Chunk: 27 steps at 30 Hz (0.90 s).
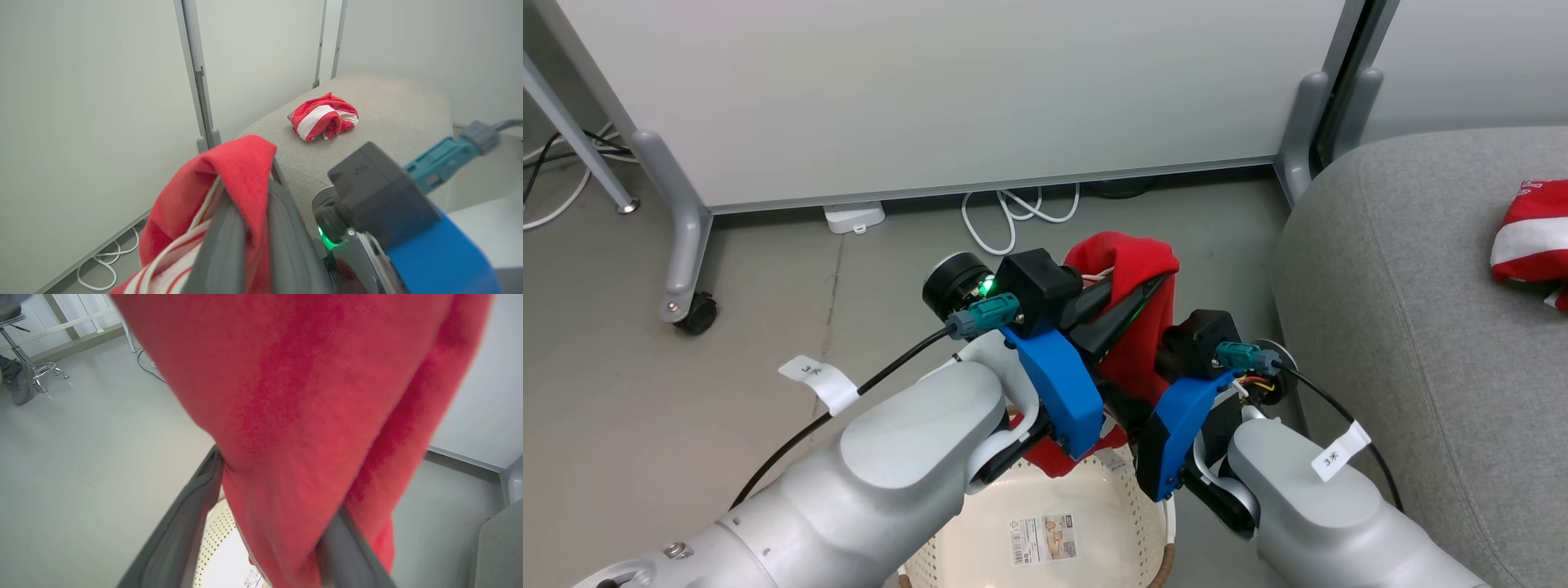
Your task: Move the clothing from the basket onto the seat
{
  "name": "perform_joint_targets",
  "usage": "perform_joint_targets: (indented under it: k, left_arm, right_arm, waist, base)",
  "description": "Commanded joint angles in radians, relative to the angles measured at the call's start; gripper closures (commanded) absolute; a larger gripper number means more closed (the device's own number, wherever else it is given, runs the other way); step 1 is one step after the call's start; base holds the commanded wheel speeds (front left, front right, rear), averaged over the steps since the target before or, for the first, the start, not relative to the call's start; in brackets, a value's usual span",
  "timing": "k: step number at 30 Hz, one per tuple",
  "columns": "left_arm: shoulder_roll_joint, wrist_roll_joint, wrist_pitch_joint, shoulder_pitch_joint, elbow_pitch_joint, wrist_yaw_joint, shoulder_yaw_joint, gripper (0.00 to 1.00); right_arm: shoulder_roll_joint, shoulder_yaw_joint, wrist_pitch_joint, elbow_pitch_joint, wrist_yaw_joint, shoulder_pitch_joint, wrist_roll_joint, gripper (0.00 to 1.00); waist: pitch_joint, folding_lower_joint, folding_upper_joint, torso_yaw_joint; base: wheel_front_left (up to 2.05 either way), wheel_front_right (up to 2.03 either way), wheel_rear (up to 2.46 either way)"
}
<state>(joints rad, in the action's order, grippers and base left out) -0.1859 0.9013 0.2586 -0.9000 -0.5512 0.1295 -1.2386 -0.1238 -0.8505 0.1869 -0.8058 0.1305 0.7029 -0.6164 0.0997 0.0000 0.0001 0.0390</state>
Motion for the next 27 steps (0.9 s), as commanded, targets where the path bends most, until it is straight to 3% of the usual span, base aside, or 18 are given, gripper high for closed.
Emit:
perform_joint_targets:
  k: [1,22,23,24,26,27]
  left_arm:
    - [-0.001,0.005,0.007,-0.016,-0.003,0.001,-0.001,1.00]
    - [-0.006,0.005,0.009,-0.004,-0.026,0.001,0.013,1.00]
    - [-0.006,0.004,0.009,-0.003,-0.027,0.001,0.014,0.96]
    - [-0.005,0.000,0.009,0.001,-0.028,0.001,0.017,0.75]
    - [-0.004,-0.003,0.009,0.005,-0.031,0.001,0.019,0.50]
    - [-0.005,-0.005,0.009,0.007,-0.034,0.001,0.019,0.25]
  right_arm:
    - [0.011,-0.001,0.013,-0.019,0.001,0.022,-0.007,1.00]
    - [0.036,-0.039,0.061,-0.107,0.001,0.048,-0.046,1.00]
    - [0.036,-0.041,0.063,-0.109,0.001,0.050,-0.048,1.00]
    - [0.037,-0.044,0.064,-0.111,0.001,0.052,-0.054,1.00]
    - [0.037,-0.047,0.067,-0.114,0.001,0.053,-0.057,1.00]
    - [0.037,-0.048,0.069,-0.115,0.001,0.054,-0.059,1.00]
  waist:
    - [-0.001,0.0000,-0.0001,0.000]
    - [-0.010,0.0000,-0.0001,-0.011]
    - [-0.011,0.0000,-0.0001,-0.011]
    - [-0.011,0.0000,-0.0001,-0.011]
    - [-0.012,0.0000,-0.0001,-0.011]
    - [-0.012,0.0000,-0.0001,-0.011]
  base:
    - [0.00,0.00,0.00]
    - [0.00,0.00,0.00]
    - [0.00,0.00,0.00]
    - [0.00,0.00,0.00]
    - [0.00,0.00,0.00]
    - [0.00,0.00,0.00]
